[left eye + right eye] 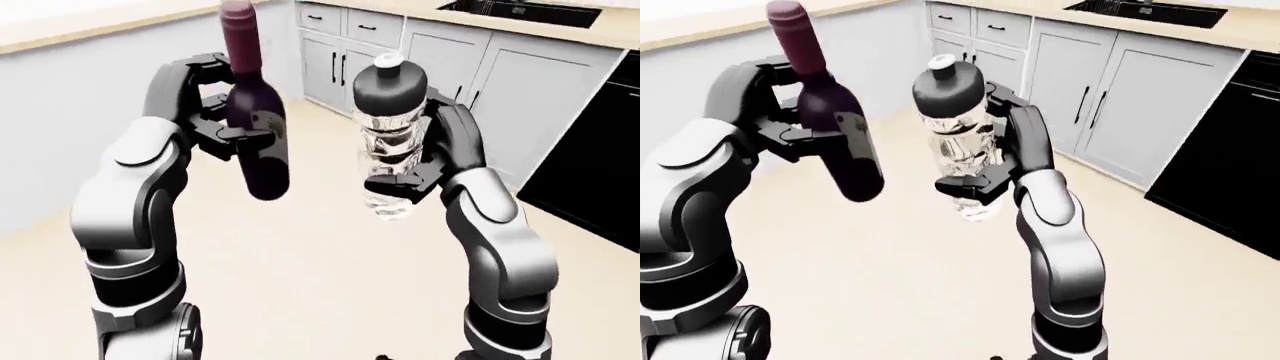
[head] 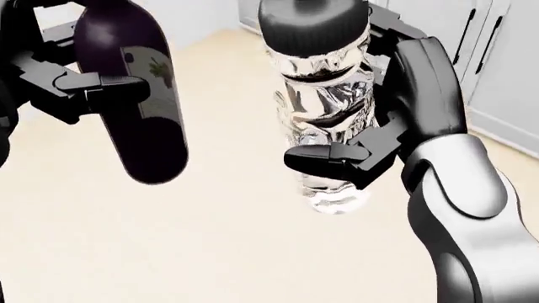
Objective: Move the drinks to the dining counter.
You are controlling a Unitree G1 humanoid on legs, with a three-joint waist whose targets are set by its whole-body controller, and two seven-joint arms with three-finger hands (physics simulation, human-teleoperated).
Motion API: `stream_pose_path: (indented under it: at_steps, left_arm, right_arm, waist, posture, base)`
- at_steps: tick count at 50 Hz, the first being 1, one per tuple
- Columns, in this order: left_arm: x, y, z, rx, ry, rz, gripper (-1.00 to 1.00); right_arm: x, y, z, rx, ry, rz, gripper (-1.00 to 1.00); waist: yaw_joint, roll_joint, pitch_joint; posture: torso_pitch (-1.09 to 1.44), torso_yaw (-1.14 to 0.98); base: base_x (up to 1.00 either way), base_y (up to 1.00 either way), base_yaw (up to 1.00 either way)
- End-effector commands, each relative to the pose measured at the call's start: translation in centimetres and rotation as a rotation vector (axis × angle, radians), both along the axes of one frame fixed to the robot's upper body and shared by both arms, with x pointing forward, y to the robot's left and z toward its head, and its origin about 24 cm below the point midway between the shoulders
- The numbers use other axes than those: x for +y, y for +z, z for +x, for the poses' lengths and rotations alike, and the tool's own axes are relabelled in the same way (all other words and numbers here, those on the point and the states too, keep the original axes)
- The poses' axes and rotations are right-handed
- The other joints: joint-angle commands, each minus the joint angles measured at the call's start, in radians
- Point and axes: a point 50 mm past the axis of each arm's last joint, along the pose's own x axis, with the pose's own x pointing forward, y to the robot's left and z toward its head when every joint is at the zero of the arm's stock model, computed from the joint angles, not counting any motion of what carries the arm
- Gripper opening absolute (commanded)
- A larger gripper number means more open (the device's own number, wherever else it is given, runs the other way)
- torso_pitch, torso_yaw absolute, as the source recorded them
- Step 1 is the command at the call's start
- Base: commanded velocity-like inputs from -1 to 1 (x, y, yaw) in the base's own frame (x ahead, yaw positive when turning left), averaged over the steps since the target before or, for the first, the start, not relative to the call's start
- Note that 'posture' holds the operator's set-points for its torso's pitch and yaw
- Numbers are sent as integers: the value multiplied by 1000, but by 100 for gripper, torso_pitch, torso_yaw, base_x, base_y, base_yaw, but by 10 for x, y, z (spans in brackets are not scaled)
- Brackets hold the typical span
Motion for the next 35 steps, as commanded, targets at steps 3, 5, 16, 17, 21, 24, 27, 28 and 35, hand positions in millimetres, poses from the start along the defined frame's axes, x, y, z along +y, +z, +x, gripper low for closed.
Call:
stream_pose_path:
  at_steps: [3,5,16,17,21,24,27,28,35]
  left_arm:
    - [-7,28,-9,-163,-49,-3,-100]
    - [-7,27,-9,-162,-49,-2,-100]
    - [-6,28,-10,-163,-48,-2,-100]
    - [-6,28,-10,-164,-49,-2,-100]
    - [-6,28,-10,-164,-50,-2,-100]
    - [-6,27,-10,-163,-50,-3,-100]
    - [-6,28,-11,-164,-49,-2,-100]
    - [-6,27,-11,-164,-49,-3,-100]
    - [-6,27,-10,-164,-49,-2,-100]
  right_arm:
    - [0,18,-6,-113,1,10,-100]
    - [0,18,-6,-114,0,11,-100]
    - [0,19,-7,-117,2,11,-100]
    - [0,19,-7,-117,2,11,-100]
    - [1,19,-7,-116,3,10,-100]
    - [0,19,-6,-116,2,9,-100]
    - [1,19,-7,-117,3,9,-100]
    - [1,19,-7,-117,3,9,-100]
    - [0,19,-6,-118,3,8,-100]
  waist:
    - [-42,-97,-34]
    - [-36,-68,-39]
    - [-17,7,-34]
    - [-15,16,-32]
    - [-8,63,-27]
    - [-14,77,-21]
    - [7,47,-41]
    - [10,36,-40]
    - [-14,-89,-50]
  posture:
    - [0,0]
    - [0,0]
    - [0,0]
    - [0,0]
    - [0,0]
    - [0,0]
    - [0,0]
    - [0,0]
    - [0,0]
  base:
    - [0,0,100]
    - [0,0,100]
    - [0,0,100]
    - [0,0,100]
    - [0,0,100]
    - [0,0,100]
    - [0,0,100]
    - [0,0,100]
    - [0,0,100]
